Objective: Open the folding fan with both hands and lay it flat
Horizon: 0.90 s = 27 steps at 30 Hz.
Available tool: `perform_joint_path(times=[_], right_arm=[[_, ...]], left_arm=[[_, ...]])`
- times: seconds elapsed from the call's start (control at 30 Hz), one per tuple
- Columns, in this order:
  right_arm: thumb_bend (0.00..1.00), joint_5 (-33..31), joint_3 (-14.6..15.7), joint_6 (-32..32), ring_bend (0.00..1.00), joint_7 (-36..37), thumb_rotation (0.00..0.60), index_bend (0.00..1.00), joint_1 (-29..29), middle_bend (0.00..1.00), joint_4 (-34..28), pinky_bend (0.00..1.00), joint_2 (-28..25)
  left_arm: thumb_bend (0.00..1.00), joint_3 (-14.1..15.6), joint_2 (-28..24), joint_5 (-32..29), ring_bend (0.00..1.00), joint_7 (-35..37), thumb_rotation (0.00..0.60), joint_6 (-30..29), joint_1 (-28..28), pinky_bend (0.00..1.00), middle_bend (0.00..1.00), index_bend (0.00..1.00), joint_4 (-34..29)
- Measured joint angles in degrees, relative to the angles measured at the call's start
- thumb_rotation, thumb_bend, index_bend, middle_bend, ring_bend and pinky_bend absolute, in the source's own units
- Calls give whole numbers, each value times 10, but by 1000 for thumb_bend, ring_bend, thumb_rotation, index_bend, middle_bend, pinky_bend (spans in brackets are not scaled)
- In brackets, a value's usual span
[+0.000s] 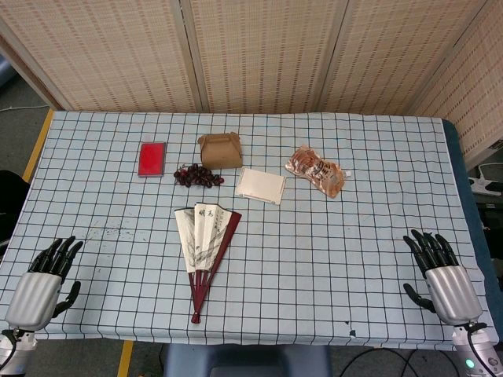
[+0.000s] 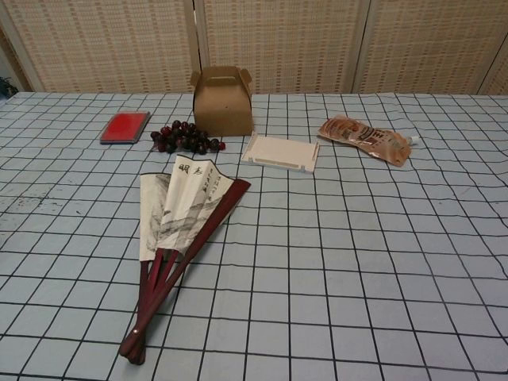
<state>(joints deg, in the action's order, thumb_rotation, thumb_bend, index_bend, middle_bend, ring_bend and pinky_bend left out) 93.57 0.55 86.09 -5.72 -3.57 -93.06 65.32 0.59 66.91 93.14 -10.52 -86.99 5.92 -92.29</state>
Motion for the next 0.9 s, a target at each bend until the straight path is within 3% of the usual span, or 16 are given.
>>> perform_joint_path(times=[0.33, 0.47, 0.67, 0.9], right_arm=[[202, 8, 5, -4, 0, -12, 600, 3, -1, 0, 15, 0, 20], [212, 12, -1, -21, 0, -16, 600, 75, -18, 0, 17, 0, 42], [212, 20, -23, -82, 0, -59, 600, 164, -79, 0, 7, 0, 76], [210, 6, -63, -195, 0, -169, 600, 213, -171, 0, -4, 0, 148]], left_arm=[[462, 3, 8, 14, 0, 7, 600, 12, 11, 160, 0, 0, -1], [461, 1, 12, 16, 0, 27, 600, 9, 14, 160, 0, 0, 7], [454, -1, 12, 26, 0, 56, 600, -3, 16, 157, 0, 0, 14], [445, -3, 4, 37, 0, 91, 600, -26, 12, 153, 0, 0, 19]])
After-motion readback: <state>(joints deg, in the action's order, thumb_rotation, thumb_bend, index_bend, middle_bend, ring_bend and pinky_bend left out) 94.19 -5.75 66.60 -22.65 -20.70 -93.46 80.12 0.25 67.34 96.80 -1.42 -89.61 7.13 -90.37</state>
